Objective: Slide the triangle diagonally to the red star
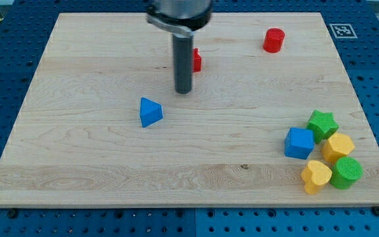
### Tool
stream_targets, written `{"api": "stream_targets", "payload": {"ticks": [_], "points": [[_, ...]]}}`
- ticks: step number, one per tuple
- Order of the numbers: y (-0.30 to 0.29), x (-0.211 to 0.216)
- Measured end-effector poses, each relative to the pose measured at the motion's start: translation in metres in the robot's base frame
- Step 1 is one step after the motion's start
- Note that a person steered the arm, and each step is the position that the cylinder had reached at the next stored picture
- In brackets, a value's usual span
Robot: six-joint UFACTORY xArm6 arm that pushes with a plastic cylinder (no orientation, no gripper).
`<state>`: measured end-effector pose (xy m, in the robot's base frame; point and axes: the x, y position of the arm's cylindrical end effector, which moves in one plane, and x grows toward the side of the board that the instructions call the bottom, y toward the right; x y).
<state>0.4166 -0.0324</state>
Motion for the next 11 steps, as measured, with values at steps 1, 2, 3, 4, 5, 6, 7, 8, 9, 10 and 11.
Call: {"api": "stream_targets", "payload": {"ticks": [1, 2, 3, 4, 5, 6, 7, 8, 9, 10, 11], "points": [[-0.05, 0.021], [-0.096, 0.018], [-0.094, 0.057], [-0.041, 0.09], [0.0, 0.095], [0.006, 0.089], [0.009, 0.075], [0.009, 0.073], [0.01, 0.073], [-0.016, 0.076], [-0.056, 0.083]]}}
